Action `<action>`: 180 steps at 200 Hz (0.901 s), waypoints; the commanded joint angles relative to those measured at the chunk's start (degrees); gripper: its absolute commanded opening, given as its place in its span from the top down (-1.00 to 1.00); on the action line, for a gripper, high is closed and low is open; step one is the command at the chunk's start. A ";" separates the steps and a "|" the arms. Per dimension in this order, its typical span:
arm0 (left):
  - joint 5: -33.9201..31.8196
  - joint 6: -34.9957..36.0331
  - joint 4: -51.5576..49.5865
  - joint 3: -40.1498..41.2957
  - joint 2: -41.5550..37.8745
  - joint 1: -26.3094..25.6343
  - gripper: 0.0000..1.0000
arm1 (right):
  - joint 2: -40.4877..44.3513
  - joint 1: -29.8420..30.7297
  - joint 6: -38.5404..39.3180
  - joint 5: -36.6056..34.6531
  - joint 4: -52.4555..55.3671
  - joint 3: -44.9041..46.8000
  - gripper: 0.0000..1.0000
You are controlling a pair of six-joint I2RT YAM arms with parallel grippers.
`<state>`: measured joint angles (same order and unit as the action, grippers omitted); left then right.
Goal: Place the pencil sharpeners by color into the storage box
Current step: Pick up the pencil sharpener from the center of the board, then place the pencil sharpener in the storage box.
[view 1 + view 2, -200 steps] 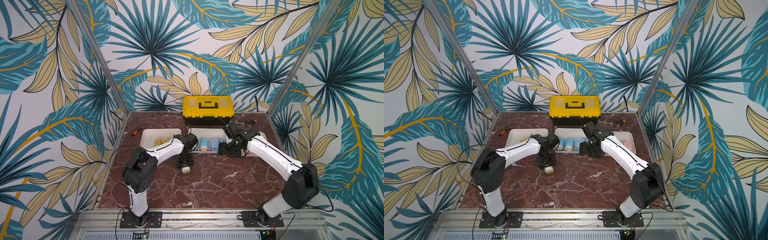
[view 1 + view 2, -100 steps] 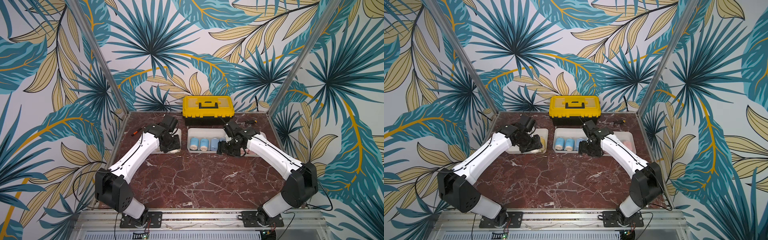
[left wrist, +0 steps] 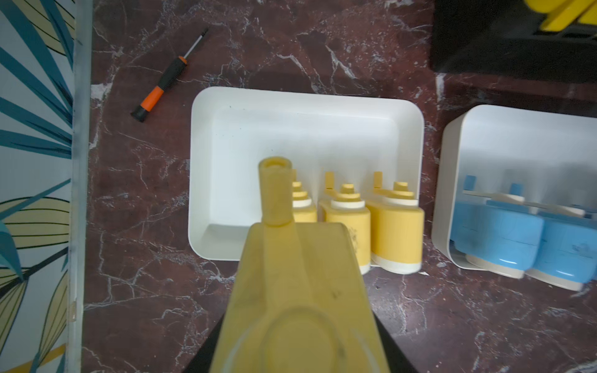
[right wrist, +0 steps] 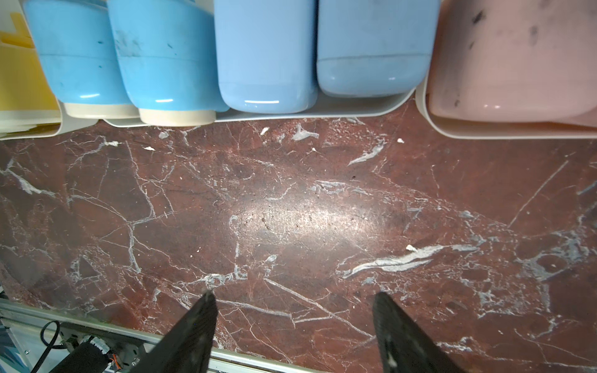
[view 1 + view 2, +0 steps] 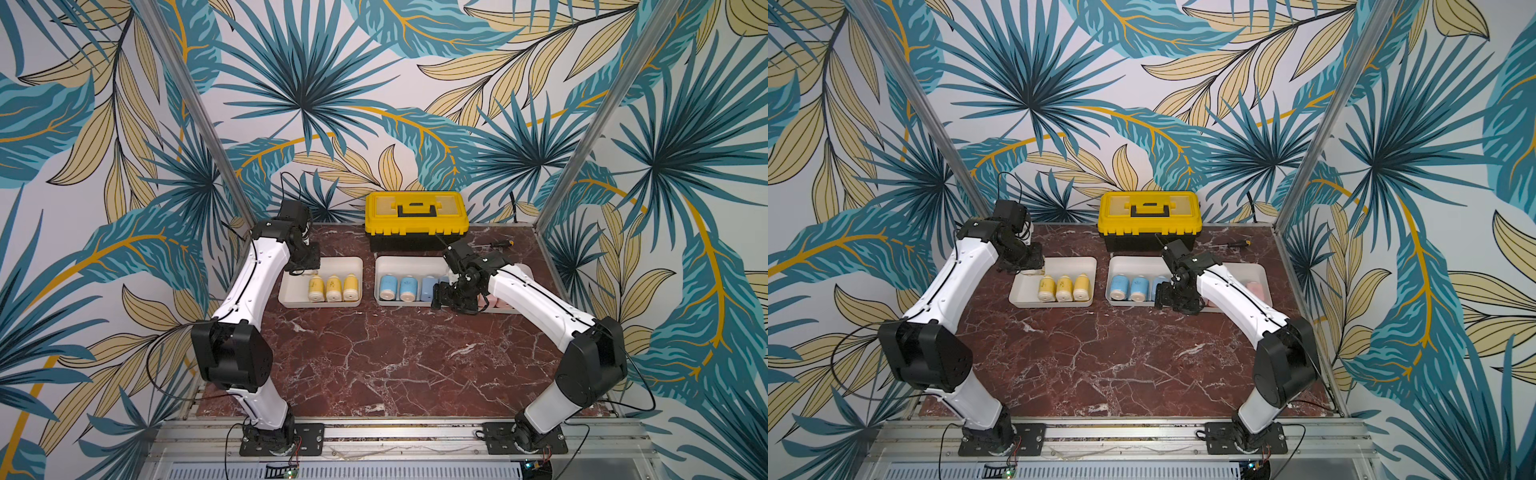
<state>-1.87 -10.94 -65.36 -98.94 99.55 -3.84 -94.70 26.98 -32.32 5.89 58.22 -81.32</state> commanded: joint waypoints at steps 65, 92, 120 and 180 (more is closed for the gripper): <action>-0.38 8.71 -0.03 -5.71 8.74 7.96 0.39 | -4.89 -0.13 -0.28 1.92 2.47 -4.46 -0.55; 0.70 9.58 -0.05 -5.27 10.91 8.02 0.39 | -5.93 -0.01 -0.39 2.55 2.37 -5.20 -0.55; 2.34 10.19 -0.03 -5.65 13.47 8.03 0.39 | -5.92 0.00 0.01 2.11 3.25 -5.82 -0.55; 3.67 10.31 -0.03 -3.04 17.09 8.12 0.42 | -6.55 0.00 -0.16 2.44 3.35 -6.31 -0.55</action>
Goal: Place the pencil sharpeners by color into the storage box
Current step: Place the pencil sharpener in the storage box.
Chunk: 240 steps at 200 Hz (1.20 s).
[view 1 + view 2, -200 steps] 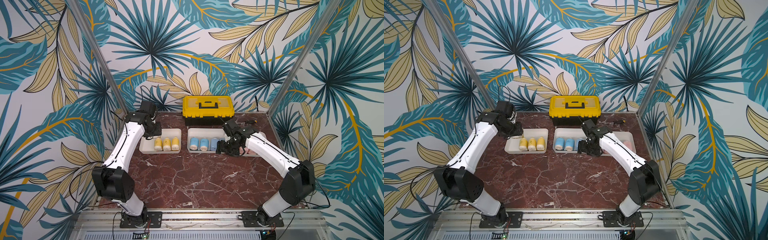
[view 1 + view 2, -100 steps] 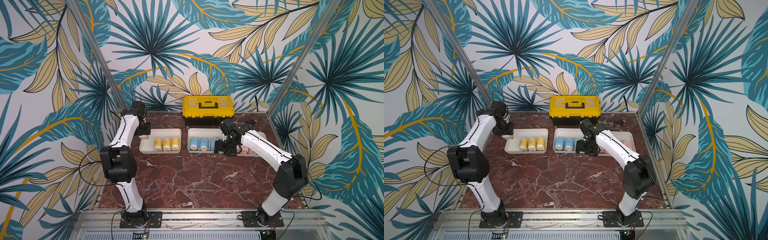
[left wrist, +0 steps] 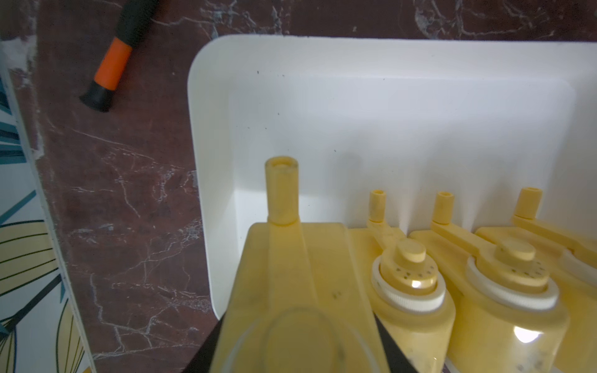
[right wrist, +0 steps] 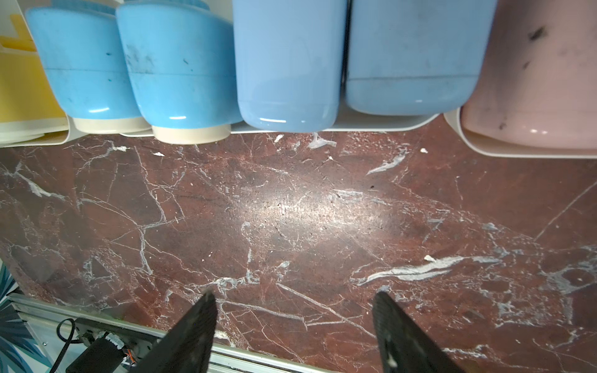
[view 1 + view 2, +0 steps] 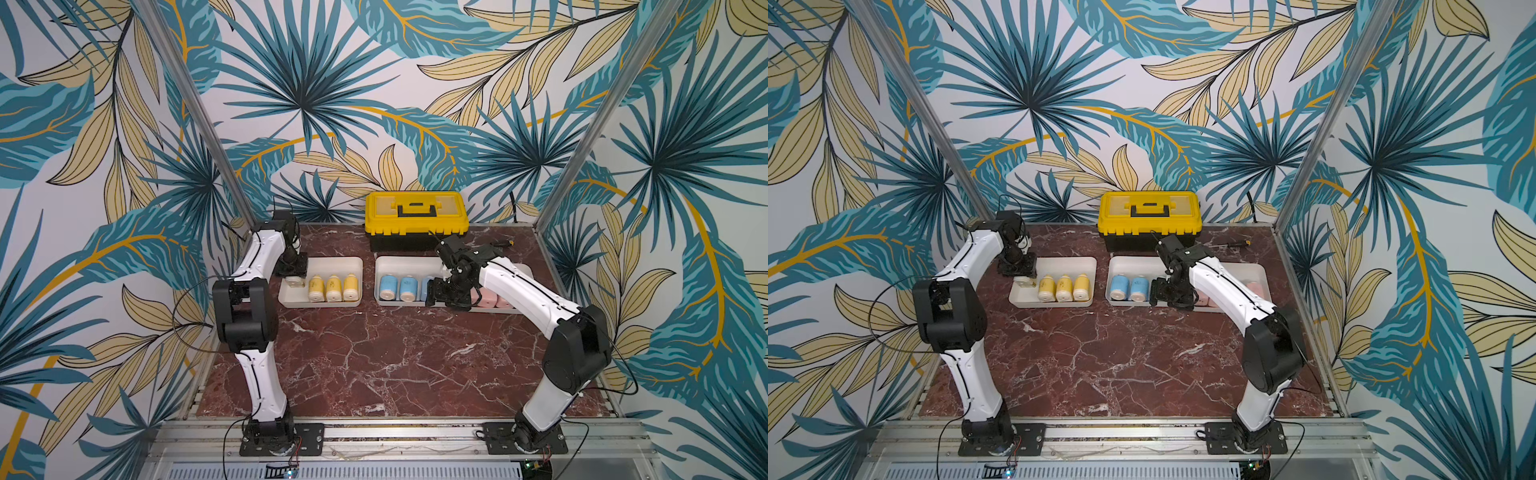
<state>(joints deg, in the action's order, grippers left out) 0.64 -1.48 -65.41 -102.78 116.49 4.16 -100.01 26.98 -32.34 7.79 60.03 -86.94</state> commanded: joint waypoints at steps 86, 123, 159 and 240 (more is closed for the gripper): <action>2.57 -0.42 -0.05 4.45 1.18 0.10 0.42 | -1.43 0.09 -0.15 0.73 1.20 -0.66 -0.55; 2.97 -1.39 0.02 5.66 2.48 0.12 0.42 | -0.99 0.33 -0.10 0.91 0.96 -0.15 -0.55; 2.81 -1.92 0.04 5.14 4.41 0.12 0.41 | -0.37 0.35 -0.26 0.82 0.48 0.76 -0.56; 1.62 -2.29 -0.03 4.04 6.53 0.14 0.21 | -0.80 0.44 -0.27 1.13 0.30 0.50 -0.55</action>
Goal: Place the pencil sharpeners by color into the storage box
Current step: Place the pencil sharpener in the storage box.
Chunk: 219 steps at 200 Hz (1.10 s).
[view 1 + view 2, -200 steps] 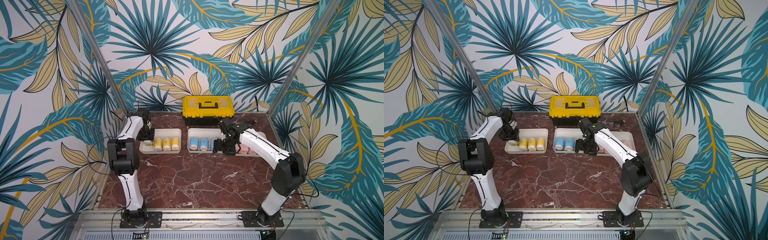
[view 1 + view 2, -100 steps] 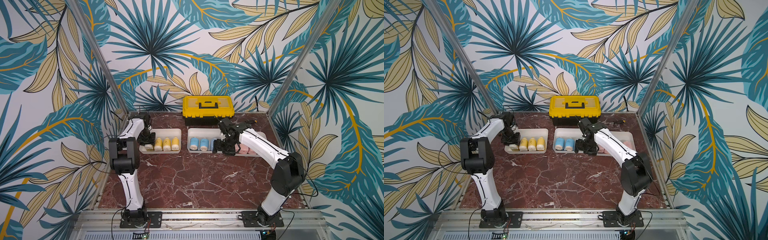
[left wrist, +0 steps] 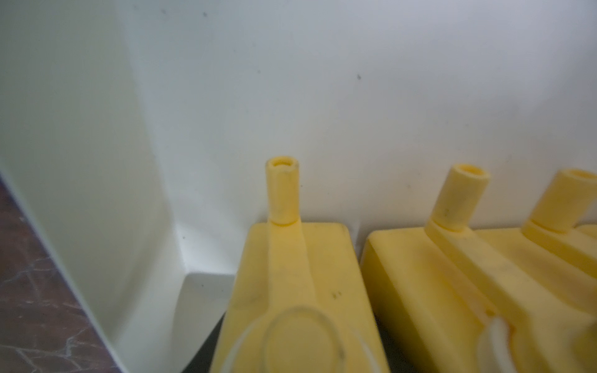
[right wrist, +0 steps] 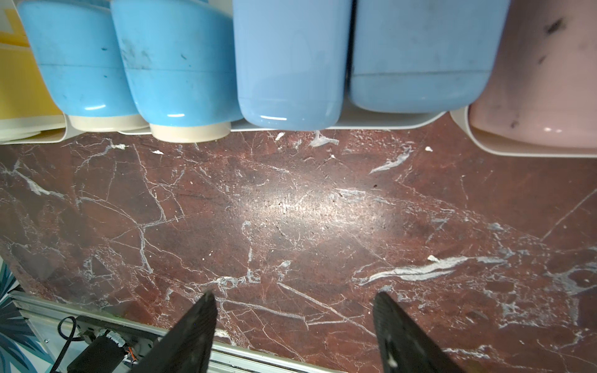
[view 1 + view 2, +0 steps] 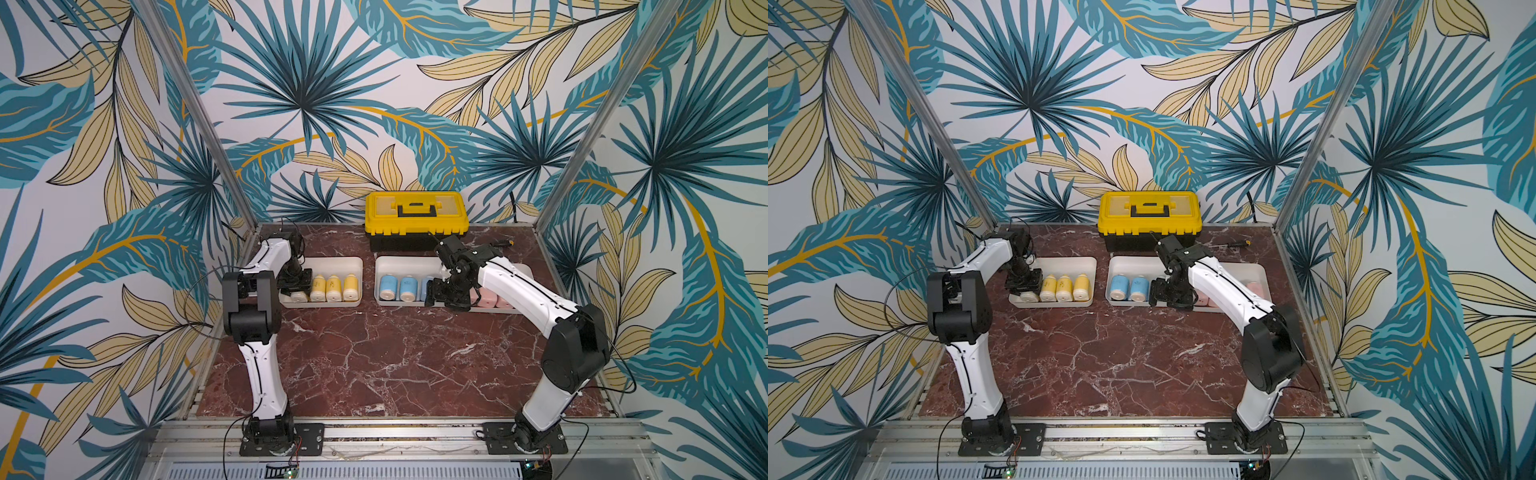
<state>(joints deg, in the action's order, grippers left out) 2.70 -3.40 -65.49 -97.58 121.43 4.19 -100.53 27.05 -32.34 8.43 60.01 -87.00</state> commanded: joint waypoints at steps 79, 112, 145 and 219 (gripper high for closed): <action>-2.15 -0.47 0.05 -2.42 0.56 0.14 -0.14 | -0.19 0.35 -0.18 0.80 0.29 0.58 -0.55; -2.14 -0.68 0.07 -2.79 0.45 0.11 -0.26 | -0.19 0.46 -0.27 0.91 0.28 0.43 -0.55; -2.08 -0.73 0.01 -2.70 -0.02 0.12 -0.28 | -0.02 0.53 -0.34 0.98 0.28 0.52 -0.56; -4.85 -1.35 0.10 -5.16 -6.06 0.13 -0.30 | 0.16 0.70 -0.40 1.07 0.03 0.53 -0.56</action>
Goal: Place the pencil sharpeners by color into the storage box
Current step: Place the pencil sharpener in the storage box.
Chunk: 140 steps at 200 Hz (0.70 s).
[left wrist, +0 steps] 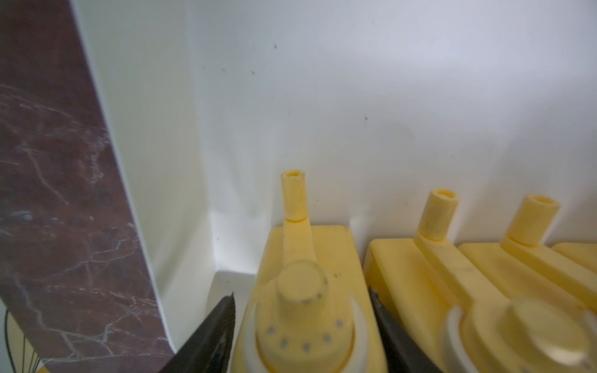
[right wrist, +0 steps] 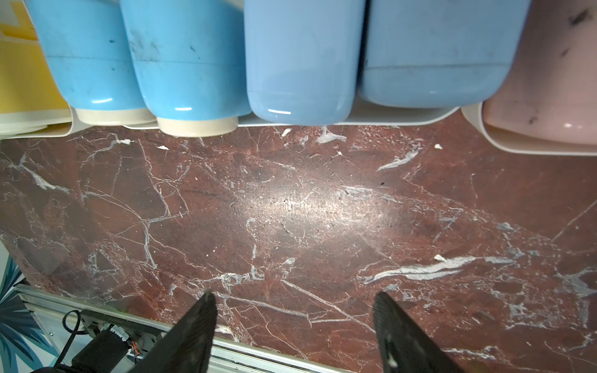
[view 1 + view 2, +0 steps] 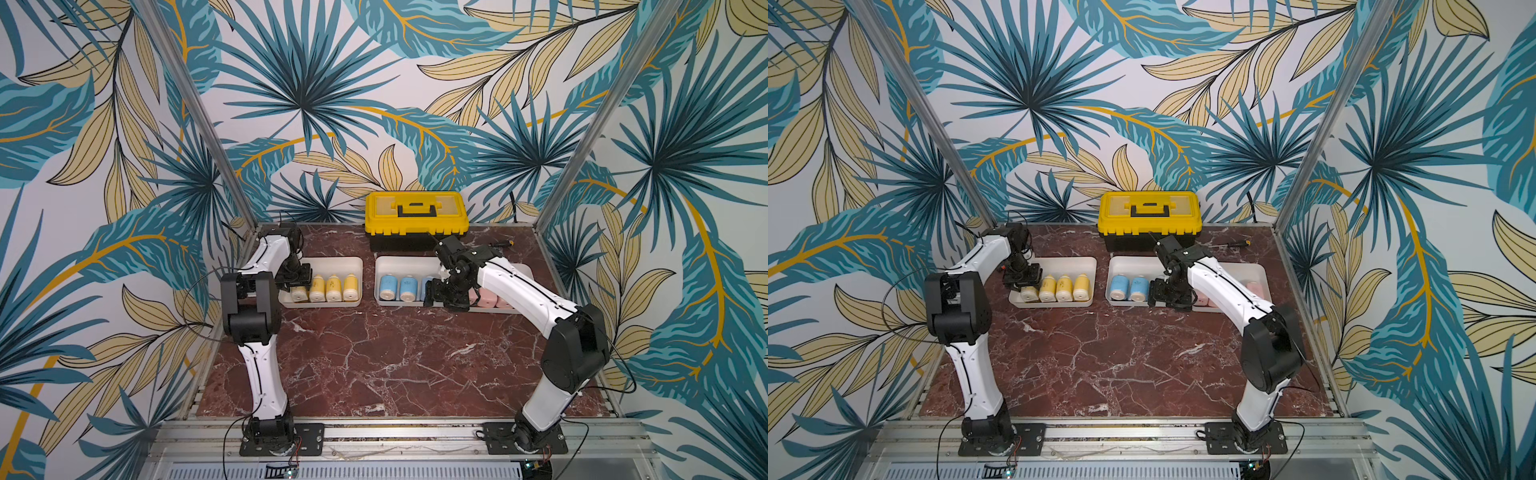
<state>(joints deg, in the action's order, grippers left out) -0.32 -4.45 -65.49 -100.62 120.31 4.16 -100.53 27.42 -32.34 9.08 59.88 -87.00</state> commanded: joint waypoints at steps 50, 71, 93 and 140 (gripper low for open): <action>-2.67 -1.17 0.09 -3.31 -11.47 0.18 -0.31 | 0.94 0.53 -0.32 0.16 0.19 0.44 -0.56; -2.67 -1.65 0.09 -3.86 -15.42 0.14 -0.35 | 1.93 0.49 -0.16 -0.48 0.15 0.47 -0.55; -4.42 -2.30 0.14 -3.98 -20.00 0.14 -0.42 | 3.76 0.53 0.03 -1.21 -0.76 0.52 -0.56; -4.49 -5.04 0.21 -2.16 -28.85 0.12 -0.69 | 7.67 0.49 2.44 -4.38 -0.69 -1.28 -0.56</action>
<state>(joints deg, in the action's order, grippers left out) -3.92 -7.27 -65.39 -103.11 95.77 4.19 -95.31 27.68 -31.75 7.44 59.00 -87.09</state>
